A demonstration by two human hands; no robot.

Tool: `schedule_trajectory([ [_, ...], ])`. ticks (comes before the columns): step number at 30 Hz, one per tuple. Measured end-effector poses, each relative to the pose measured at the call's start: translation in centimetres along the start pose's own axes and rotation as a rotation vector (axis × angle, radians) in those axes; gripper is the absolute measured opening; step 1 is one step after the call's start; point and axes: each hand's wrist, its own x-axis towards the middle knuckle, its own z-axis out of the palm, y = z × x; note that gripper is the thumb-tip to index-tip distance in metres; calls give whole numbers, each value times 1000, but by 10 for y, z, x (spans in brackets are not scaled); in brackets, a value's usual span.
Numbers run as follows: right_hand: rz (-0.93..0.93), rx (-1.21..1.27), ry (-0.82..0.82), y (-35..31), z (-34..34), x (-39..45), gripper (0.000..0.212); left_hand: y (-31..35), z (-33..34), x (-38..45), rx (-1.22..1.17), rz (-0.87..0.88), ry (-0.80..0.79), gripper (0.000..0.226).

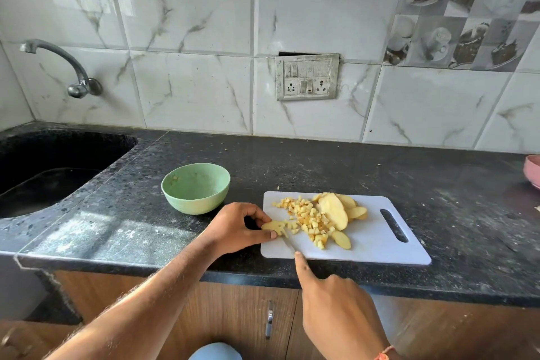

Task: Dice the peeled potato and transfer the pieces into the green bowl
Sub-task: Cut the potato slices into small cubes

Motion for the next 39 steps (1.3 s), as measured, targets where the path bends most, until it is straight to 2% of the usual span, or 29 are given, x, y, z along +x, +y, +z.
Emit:
schedule_trajectory([
  [5, 50, 17, 102, 8, 3, 5, 66, 2, 1, -2, 2, -7, 15, 31],
  [12, 6, 58, 209, -5, -5, 17, 62, 4, 1, -3, -21, -2, 23, 24],
  [25, -28, -82, 122, -28, -2, 54, 67, 1, -3, -3, -55, -1, -23, 25],
  [33, -94, -23, 80, -17, -2, 15, 70, -1, -1, -3, -68, -51, -37, 25],
  [39, -5, 16, 59, -3, 0, 4, 70, 1, -1, -3, -65, -61, -35, 29],
])
